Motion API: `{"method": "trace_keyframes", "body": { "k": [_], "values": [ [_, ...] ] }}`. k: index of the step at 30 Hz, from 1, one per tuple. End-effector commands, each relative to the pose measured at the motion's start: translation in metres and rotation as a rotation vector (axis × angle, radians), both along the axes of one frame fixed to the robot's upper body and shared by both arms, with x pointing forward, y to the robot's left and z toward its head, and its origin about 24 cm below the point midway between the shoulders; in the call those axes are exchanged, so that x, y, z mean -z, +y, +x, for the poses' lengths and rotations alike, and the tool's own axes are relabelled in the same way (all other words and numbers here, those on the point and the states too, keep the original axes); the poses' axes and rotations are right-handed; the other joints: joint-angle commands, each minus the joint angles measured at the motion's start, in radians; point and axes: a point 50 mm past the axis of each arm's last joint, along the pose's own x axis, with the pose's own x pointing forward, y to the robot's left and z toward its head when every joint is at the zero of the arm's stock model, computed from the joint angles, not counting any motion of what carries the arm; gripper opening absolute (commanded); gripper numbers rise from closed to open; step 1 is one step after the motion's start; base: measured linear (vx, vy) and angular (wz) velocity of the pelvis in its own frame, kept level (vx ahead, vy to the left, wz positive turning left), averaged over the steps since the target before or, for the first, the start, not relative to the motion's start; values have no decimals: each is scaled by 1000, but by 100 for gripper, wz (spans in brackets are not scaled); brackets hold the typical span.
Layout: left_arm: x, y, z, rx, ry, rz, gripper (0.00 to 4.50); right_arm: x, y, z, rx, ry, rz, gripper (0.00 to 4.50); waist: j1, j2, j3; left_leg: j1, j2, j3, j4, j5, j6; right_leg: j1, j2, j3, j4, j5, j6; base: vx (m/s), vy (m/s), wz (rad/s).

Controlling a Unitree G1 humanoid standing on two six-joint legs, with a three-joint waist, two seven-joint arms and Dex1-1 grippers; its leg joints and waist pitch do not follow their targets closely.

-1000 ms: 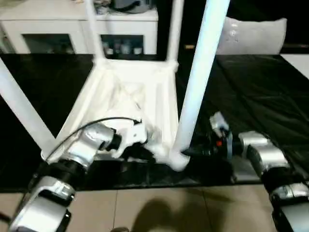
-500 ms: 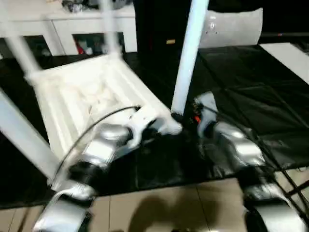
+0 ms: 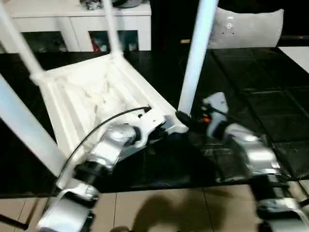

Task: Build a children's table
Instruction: Rotate leg to tighten

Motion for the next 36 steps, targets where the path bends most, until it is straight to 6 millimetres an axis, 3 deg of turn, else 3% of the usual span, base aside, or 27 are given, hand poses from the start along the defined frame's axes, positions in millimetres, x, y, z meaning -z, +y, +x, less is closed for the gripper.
{"method": "trace_keyframes", "body": {
  "k": [1, 6, 8, 13, 14, 16, 18, 22, 30, 36],
  "values": [
    [-5, -3, -3, 93, -29, 0, 0, -8, 0, -1, -60, -37, 5, 385, 5, -4, -73, 2, 76, -41, -55, 7, 130, 73, -123, 87, -63, -170, -19, 0, 0, 0],
    [-8, 7, -9, 258, -28, 17, 0, -8, -7, -4, -216, -7, -41, 425, 17, -2, -75, 5, 81, -41, -54, 3, 118, 70, -124, 87, -60, -176, -33, 0, 0, 0],
    [-8, 9, -10, 307, -26, 47, 0, -6, -8, -6, -284, 10, -47, 425, 22, -4, -77, 3, 84, -41, -50, 11, 127, 69, -125, 88, -52, -141, -53, 0, 0, 0],
    [-10, 15, -12, 425, -22, 101, 0, -6, -7, -12, -497, 66, -72, 425, 39, -3, -76, 4, 85, -40, -50, 1, 124, 69, -127, 87, -53, -157, -52, 0, 0, 0],
    [-11, 16, -12, 444, -21, 111, 0, -6, -7, -13, -530, 83, -72, 400, 41, -3, -76, 4, 87, -41, -50, 0, 123, 68, -127, 88, -53, -162, -52, 0, 0, 0],
    [-12, 17, -12, 463, -20, 122, 0, -5, -7, -14, -565, 105, -69, 400, 46, -3, -77, 3, 86, -41, -49, 5, 122, 68, -127, 88, -51, -160, -55, 0, 0, 0],
    [-12, 19, -12, 497, -16, 141, 0, -4, -9, -16, -627, 156, -62, 368, 49, -3, -77, 3, 87, -41, -49, 4, 117, 68, -128, 88, -52, -162, -57, 0, 0, 0],
    [-13, 21, -12, 538, -5, 150, 0, -1, -13, -19, -708, 234, -57, 344, 58, -7, -77, 3, 86, -40, -48, 0, 116, 68, -128, 88, -54, -187, -46, 0, 0, 0],
    [-14, 23, -10, 548, 0, 151, 0, 0, -12, -18, -736, 268, -42, 277, 59, -9, -77, 1, 82, -39, -48, 0, 103, 68, -126, 86, -57, -216, -33, 0, 0, 0],
    [-14, 24, -9, 518, 24, 122, 0, 3, -9, -19, -744, 281, -15, 234, 60, -5, -80, 2, 88, -41, -46, 16, 108, 66, -129, 87, -50, -177, -50, 0, 0, 0]
  ]
}}
